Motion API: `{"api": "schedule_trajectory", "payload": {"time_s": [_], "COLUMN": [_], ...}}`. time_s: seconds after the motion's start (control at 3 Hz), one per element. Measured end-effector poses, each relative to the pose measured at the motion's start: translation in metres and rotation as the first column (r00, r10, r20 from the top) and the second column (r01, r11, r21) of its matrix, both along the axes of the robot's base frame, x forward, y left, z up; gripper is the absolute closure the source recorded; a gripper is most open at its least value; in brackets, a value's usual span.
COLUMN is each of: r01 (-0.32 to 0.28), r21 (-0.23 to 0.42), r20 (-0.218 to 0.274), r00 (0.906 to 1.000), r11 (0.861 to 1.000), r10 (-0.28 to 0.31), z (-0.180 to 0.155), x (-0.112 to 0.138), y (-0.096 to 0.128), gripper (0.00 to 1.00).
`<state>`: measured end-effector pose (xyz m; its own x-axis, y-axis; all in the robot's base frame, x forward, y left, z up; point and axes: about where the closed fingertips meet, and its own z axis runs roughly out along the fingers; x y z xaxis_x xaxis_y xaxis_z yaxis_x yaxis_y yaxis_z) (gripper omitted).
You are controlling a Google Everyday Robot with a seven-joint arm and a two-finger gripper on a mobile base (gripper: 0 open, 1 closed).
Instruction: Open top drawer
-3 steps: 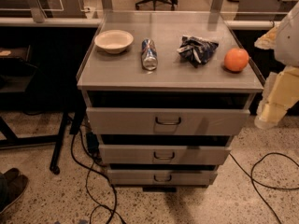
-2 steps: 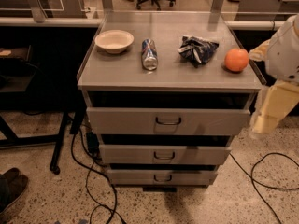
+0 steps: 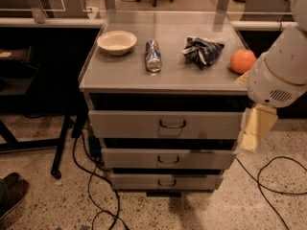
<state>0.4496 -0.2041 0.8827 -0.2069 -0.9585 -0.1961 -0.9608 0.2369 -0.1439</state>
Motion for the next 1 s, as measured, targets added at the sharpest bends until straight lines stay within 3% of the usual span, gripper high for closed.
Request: {"api": "schedule_trajectory", "payload": {"time_s": [0.67, 1.0], "r01": [-0.006, 0.010], "r21": [-0.027, -0.065], "r20": [0.003, -0.008], "r00": [1.0000, 0.9999], "r11": [1.000, 0.998], "r10": [0.007, -0.011], "z": [-0.023, -0.071], "x": [-0.001, 0.012], "y": [0.003, 0.001], "gripper": [0.00, 0.00]}}
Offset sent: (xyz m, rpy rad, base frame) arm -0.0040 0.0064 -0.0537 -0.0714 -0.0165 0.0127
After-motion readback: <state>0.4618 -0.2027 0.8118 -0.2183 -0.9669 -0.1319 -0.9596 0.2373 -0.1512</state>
